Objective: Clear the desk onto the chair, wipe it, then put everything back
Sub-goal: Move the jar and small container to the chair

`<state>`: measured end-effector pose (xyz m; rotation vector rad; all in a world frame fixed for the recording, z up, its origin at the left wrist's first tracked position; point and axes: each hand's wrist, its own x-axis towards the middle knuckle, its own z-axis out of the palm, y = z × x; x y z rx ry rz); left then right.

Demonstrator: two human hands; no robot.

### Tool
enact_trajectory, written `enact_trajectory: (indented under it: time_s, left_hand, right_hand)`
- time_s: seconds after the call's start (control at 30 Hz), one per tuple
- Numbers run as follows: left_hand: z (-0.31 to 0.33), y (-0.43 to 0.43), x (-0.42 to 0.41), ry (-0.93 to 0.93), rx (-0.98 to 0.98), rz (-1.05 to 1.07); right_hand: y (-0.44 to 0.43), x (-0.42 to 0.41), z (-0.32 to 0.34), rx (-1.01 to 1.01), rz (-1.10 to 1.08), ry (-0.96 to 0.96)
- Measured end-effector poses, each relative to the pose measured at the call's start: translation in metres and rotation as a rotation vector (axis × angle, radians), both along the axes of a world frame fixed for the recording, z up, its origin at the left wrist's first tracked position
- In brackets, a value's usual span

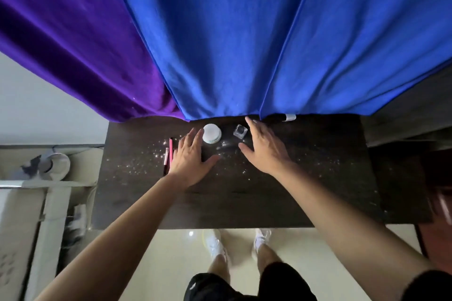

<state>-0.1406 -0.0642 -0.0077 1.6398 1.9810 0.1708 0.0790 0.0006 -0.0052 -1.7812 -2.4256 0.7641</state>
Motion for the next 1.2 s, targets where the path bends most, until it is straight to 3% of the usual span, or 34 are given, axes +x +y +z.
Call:
enact_trajectory:
  time_s: [0.23,0.37,0.47,0.63,0.77,0.97,1.2]
  left_hand:
    - [-0.040,0.035,0.028,-0.003,0.070,0.073]
    - [-0.049,0.032,0.043,-0.020,0.099,0.170]
    - [-0.042,0.023,0.051,-0.031,0.105,0.197]
    - [0.003,0.023,0.066,-0.142,0.278,0.255]
    - [0.057,0.036,0.076,-0.240,0.394,0.304]
    - [0.135,0.050,0.085,-0.338,0.653,0.074]
    - [0.170,0.031,0.132,-0.533,0.712,-0.288]
  right_hand:
    - [0.015,-0.008,-0.041,0.090,0.176,-0.070]
    - [0.005,0.010,-0.046,0.139,0.115,-0.013]
    - [-0.006,0.030,-0.042,0.095,-0.058,0.131]
    - [-0.003,0.065,-0.012,0.031,-0.330,0.457]
    - [0.003,0.083,0.034,0.096,-0.433,0.608]
    - [-0.015,0.093,0.114,0.363,-0.570,0.737]
    - [-0.120,0.127,0.154,0.616,-0.837,0.689]
